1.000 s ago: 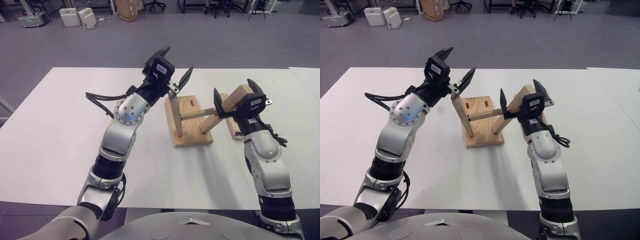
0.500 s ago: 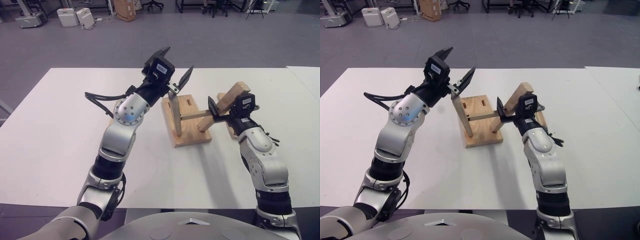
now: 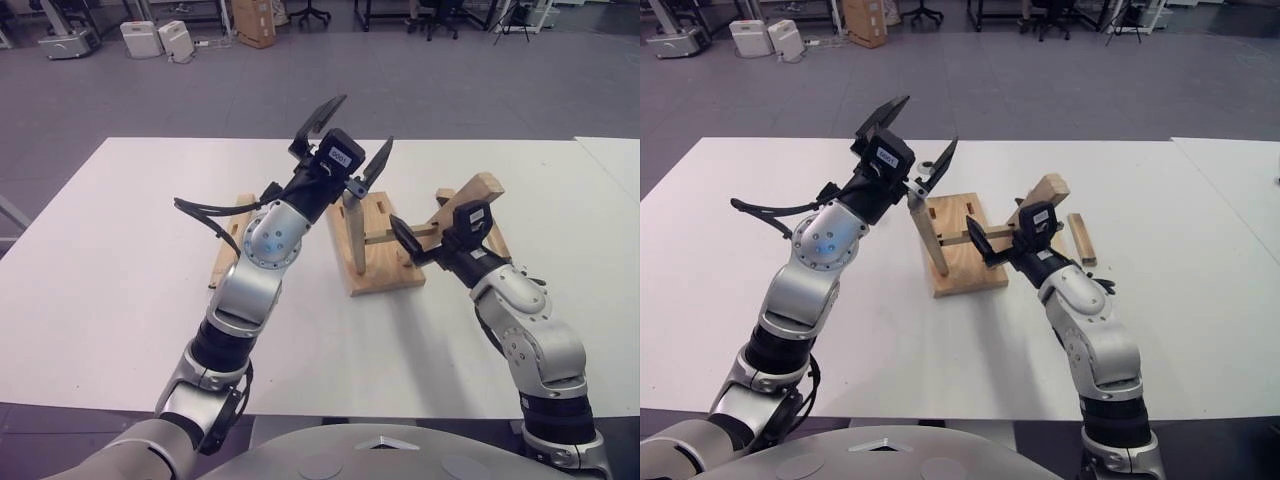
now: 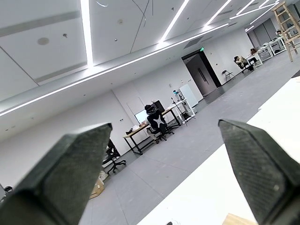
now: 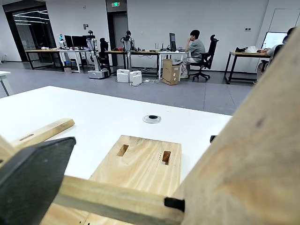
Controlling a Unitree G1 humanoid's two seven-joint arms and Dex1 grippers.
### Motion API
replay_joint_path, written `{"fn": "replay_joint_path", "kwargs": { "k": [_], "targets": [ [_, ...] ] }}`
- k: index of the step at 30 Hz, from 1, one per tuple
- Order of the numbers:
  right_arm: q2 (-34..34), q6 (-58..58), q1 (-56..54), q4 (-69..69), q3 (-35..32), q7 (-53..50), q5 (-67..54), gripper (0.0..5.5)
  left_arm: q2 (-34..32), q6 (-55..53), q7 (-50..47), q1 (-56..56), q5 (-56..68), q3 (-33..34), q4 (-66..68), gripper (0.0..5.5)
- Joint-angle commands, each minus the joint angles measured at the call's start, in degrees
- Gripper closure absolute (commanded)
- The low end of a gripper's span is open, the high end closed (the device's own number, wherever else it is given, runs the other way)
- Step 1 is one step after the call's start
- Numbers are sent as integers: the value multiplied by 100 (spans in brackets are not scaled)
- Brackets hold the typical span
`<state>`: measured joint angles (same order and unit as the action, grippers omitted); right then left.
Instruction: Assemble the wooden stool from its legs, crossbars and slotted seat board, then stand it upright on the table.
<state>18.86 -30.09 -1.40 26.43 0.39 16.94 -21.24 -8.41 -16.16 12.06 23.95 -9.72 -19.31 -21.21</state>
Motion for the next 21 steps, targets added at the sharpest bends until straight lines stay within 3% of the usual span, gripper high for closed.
{"fn": "replay_joint_path", "kwargs": {
  "k": [1, 5, 9, 14, 17, 19, 21],
  "targets": [
    [170, -119, 190, 120, 872, 538, 140, 17, 66, -120, 138, -575, -80, -450, 777, 132],
    [139, -55, 110, 212, 978, 544, 51, 17, 132, 60, 109, -474, -99, -435, 975, 132],
    [112, -42, 62, 177, 617, 446, -122, 17, 200, 117, 179, -406, 165, -191, 774, 132],
    [51, -160, -661, 534, -817, 396, -1632, 17, 57, -284, 527, 402, 1101, 816, -75, 132],
    [578, -295, -1799, 345, -1889, 458, -2814, 17, -334, -723, 901, 1121, 1703, 1526, -413, 132],
    [1010, -575, -2557, -6, -2177, 430, -3269, 17, -455, -1094, 1089, 1294, 2083, 1637, -714, 132],
    [1399, -939, -3122, -622, -2041, 482, -3231, 17, -425, -1429, 1174, 1152, 2412, 1518, -1097, 132]
  ]
}}
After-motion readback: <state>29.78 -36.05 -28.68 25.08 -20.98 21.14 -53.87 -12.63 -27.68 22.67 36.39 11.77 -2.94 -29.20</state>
